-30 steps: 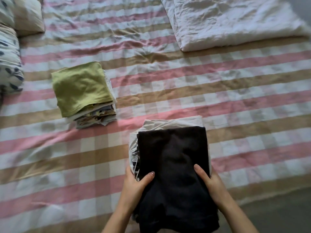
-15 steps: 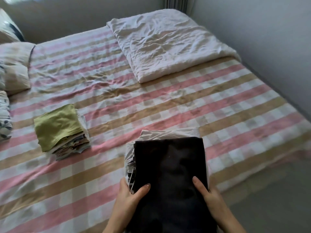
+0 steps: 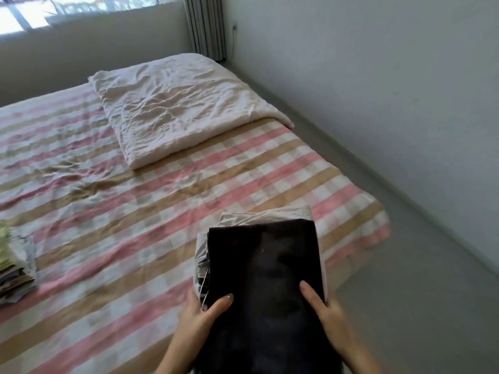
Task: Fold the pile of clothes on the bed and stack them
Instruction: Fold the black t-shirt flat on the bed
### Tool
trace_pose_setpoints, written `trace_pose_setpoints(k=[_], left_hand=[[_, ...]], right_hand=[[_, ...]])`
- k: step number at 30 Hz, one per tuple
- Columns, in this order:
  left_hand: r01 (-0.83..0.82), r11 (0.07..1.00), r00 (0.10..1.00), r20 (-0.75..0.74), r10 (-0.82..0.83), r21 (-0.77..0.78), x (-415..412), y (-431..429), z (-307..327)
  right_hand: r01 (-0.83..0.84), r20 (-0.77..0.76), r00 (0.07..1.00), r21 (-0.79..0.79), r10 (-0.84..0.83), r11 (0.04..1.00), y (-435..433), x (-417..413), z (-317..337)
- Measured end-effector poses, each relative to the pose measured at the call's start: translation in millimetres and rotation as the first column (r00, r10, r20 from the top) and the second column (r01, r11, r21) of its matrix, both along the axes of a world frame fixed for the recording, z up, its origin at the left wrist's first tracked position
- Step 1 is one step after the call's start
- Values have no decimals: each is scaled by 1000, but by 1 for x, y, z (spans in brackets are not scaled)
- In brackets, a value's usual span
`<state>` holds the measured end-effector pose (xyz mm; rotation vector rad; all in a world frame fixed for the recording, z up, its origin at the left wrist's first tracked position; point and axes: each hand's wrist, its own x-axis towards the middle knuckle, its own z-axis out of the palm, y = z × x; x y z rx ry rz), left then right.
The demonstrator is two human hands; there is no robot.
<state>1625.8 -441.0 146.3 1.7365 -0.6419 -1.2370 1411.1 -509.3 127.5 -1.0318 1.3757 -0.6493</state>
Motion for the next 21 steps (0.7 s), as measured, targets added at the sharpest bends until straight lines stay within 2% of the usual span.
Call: trace_pose_setpoints(k=[3,7,10,21], left_hand=[[94,996,996,-5,-94,3,-27,-34,0],[186,982,983,1,-186,33,-50,-79,-3],[234,971,972,-27,-233,43,-65,-113,-7],[235,969,966,-124,-225,75,-86,-241,-25]], right_hand=[[86,2,996,1,-86,996,-18,-34,3],[106,-74,992,17,-104,994,-43,-66,5],[130,-72,989,28,-128,991,-67,-83,5],[107,-34,994,95,-104,990,-200,-108,-3]])
